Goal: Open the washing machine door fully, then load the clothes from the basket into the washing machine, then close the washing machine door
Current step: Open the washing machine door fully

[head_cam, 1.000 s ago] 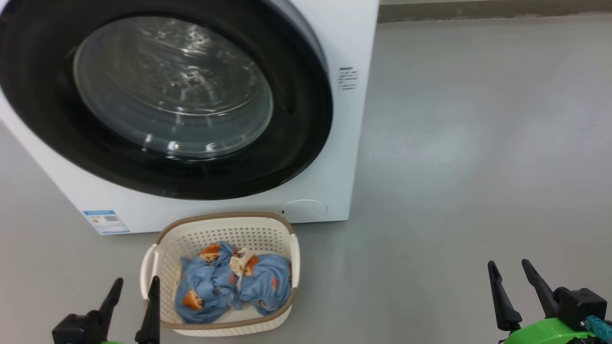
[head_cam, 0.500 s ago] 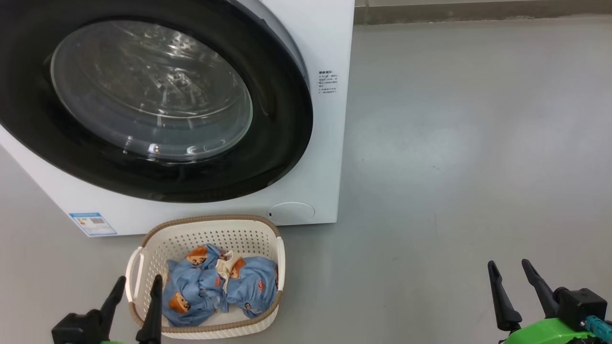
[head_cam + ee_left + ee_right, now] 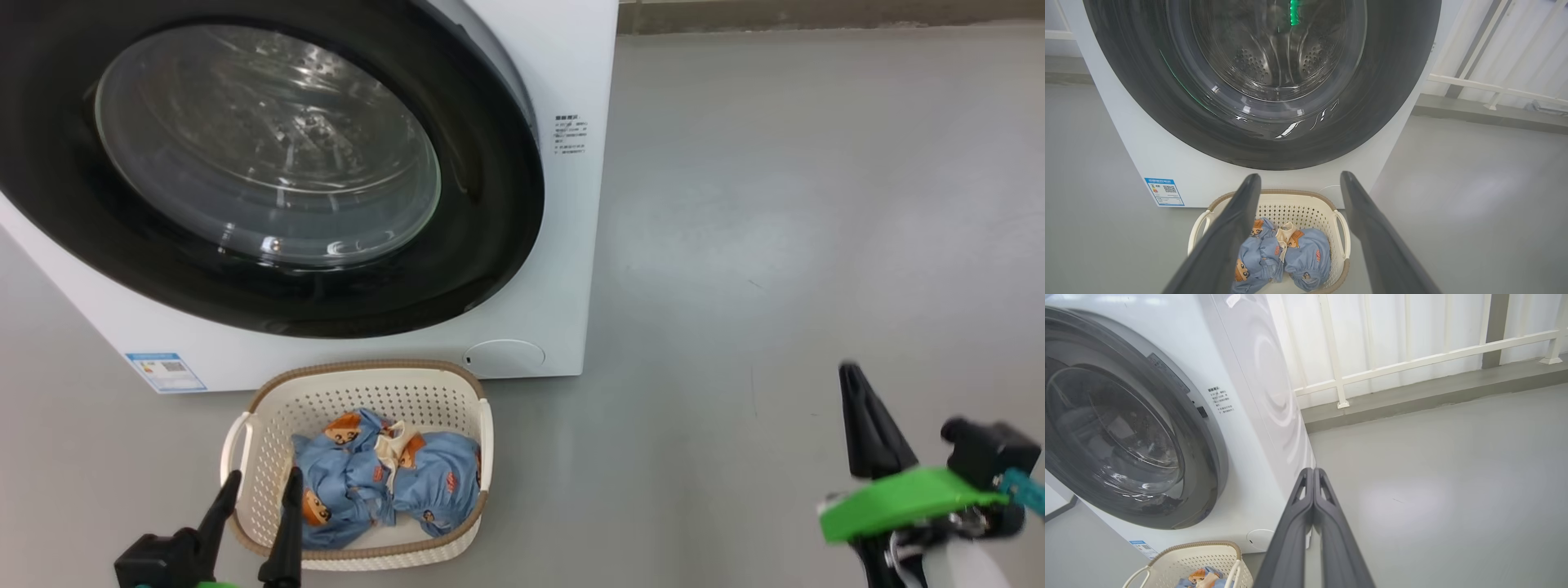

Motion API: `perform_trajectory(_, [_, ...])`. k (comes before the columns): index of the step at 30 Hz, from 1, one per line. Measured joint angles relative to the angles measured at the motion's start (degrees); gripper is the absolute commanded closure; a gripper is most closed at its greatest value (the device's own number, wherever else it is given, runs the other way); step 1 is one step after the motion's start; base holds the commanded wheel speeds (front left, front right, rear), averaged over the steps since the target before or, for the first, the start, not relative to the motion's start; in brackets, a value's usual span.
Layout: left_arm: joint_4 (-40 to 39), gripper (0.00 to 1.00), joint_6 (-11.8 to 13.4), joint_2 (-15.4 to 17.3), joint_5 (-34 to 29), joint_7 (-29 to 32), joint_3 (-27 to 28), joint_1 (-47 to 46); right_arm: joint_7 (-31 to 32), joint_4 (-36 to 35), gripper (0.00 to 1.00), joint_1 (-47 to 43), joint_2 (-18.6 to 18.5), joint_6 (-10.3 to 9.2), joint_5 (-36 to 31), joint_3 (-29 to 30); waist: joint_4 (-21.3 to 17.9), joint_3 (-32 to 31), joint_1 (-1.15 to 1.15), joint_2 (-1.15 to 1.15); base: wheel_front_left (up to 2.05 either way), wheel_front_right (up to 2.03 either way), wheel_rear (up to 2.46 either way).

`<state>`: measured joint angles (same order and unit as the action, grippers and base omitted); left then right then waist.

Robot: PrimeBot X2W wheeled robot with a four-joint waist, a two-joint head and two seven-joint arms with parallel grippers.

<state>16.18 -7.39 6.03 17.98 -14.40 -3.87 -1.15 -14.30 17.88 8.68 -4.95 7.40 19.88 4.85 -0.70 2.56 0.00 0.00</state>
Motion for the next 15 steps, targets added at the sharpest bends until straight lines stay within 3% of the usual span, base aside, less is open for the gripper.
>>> perform_trajectory(15, [-0.73,0.00,0.00,-0.21,1.00,0.00,-2.09,-2.20,-0.03,-0.04,1.00,17.28,-1.04,0.00,22.81,-4.25,3.03,3.26,0.00,0.00,0.00,0.00,0.00])
